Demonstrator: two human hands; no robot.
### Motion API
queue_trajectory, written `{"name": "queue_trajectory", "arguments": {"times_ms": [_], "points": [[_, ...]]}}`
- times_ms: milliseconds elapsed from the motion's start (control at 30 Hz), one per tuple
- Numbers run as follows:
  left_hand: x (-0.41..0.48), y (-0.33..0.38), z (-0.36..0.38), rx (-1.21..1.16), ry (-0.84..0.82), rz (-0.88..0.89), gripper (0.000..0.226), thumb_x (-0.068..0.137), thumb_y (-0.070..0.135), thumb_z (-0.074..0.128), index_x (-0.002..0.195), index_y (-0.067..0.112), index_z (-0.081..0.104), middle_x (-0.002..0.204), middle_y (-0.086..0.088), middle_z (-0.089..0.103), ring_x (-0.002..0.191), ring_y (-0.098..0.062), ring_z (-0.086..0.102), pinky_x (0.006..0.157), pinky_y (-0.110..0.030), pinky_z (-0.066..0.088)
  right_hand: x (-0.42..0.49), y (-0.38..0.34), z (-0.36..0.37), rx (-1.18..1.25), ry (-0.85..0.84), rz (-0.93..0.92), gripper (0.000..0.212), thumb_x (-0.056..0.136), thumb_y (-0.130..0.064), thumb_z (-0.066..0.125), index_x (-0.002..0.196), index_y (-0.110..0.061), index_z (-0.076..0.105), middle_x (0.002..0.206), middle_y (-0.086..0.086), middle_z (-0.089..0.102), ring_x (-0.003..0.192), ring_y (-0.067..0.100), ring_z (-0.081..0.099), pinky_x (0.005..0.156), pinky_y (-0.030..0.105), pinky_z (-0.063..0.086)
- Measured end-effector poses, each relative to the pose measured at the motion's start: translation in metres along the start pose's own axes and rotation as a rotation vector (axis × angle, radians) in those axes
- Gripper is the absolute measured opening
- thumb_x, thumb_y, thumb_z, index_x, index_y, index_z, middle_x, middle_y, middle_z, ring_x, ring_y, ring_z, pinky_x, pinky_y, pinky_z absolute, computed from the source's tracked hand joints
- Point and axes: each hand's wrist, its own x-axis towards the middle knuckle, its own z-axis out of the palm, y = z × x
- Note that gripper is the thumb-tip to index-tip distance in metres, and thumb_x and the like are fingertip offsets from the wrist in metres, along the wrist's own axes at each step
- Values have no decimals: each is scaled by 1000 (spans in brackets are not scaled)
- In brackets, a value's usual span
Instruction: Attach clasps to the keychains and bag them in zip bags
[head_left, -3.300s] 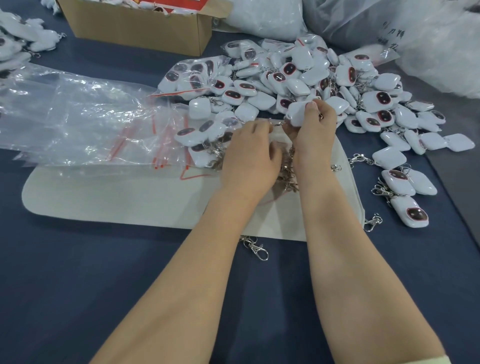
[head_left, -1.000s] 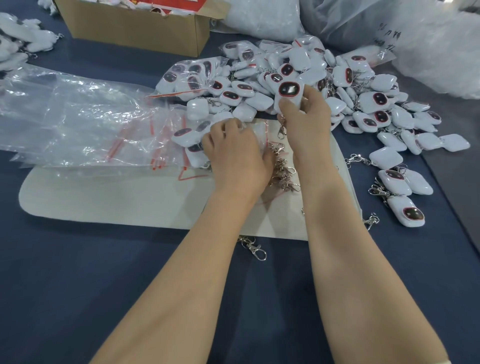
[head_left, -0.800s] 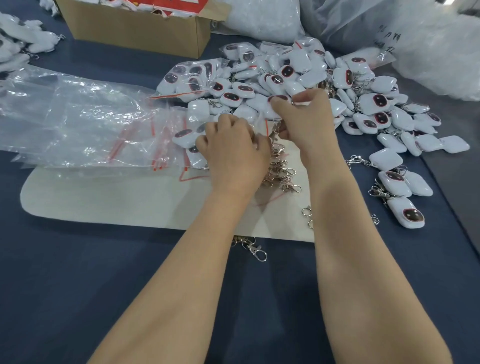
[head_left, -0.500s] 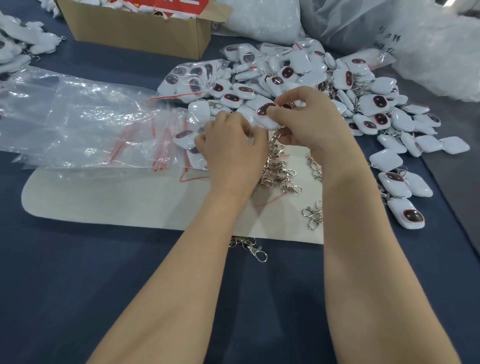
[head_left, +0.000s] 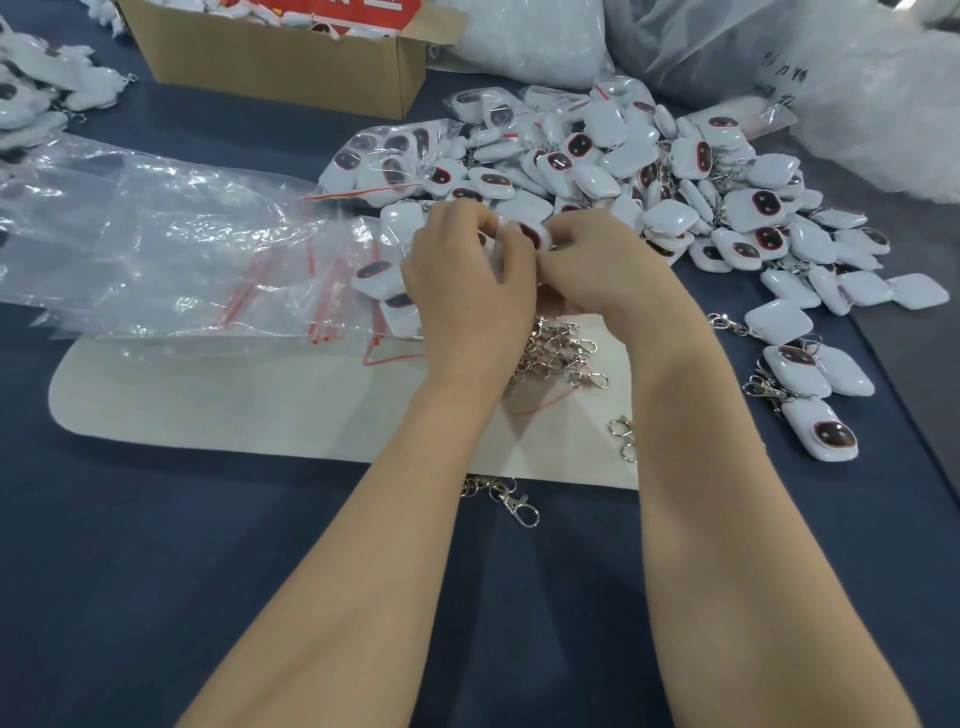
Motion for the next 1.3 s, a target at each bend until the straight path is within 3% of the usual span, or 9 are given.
{"name": "queue_trajectory", "arguments": {"times_ms": [133, 367, 500, 600, 667, 767, 933, 1167, 1300], "points": [[-2, 2, 1, -23, -12, 73, 9, 85, 14, 52, 84, 6, 57, 87, 3, 53, 86, -20, 51, 82, -47, 43, -2, 1, 6, -27, -110, -88, 37, 90, -4, 51, 59, -23, 58, 48, -10, 58, 40, 0, 54, 44, 15, 43], [-1, -1, 0, -51, 5, 104, 13, 83, 15, 51, 85, 2, 56, 90, -4, 60, 88, -21, 56, 83, -43, 44, -6, 11, 15, 395, -377, -135, 35, 90, 14, 36, 85, -5, 65, 67, -6, 66, 68, 10, 59, 60, 17, 47], [-1, -9, 5, 6, -95, 58, 14, 87, 17, 52, 90, 5, 57, 97, -2, 60, 95, -20, 55, 86, -36, 43, 2, 11, 5, 256, 50, -61, 31, 89, 1, 47, 70, -16, 64, 62, -3, 66, 55, 9, 59, 57, 22, 48], [-4, -20, 11, 230, -312, 5, 16, 91, 23, 52, 99, 9, 55, 95, -1, 57, 92, -24, 54, 76, -33, 40, 10, 24, 2, -85, 478, -12, 29, 89, -5, 44, 93, -14, 70, 110, 8, 66, 95, 20, 60, 89, 29, 46], [-7, -24, 14, 338, -408, 42, 16, 90, 23, 52, 98, 9, 54, 93, -7, 60, 89, -26, 55, 74, -36, 41, 12, 34, 8, -330, 418, 37, 36, 92, -9, 42, 119, -16, 66, 149, 15, 36, 136, 29, 36, 113, 30, 24], [-7, -24, 13, 299, -414, 34, 16, 89, 23, 53, 96, 9, 53, 89, -8, 60, 85, -24, 55, 75, -39, 44, 13, 43, 17, -484, 312, 149, 43, 100, -22, 39, 143, -22, 44, 162, 13, -3, 148, 32, 0, 119, 36, 2], [-7, -23, 13, 323, -396, 49, 13, 87, 23, 53, 93, 11, 53, 91, -5, 58, 85, -20, 51, 72, -32, 37, 18, 51, 21, -567, 325, 196, 58, 102, -45, 30, 152, -16, 26, 163, 9, -4, 149, 29, -3, 119, 40, 0], [-7, -22, 13, 374, -388, 102, 16, 90, 24, 52, 98, 9, 53, 98, -5, 55, 89, -20, 49, 72, -29, 33, 20, 50, 19, -231, 650, 59, 53, 102, -39, 36, 150, -16, 29, 156, 9, 29, 147, 25, 15, 119, 38, 9], [-8, -20, 13, 476, -399, 189, 22, 91, 24, 50, 104, 6, 56, 110, -8, 57, 100, -25, 53, 76, -31, 36, 14, 39, 19, 213, 827, -141, 39, 100, -21, 47, 136, -7, 43, 135, 9, 47, 125, 22, 44, 106, 33, 36]]}}
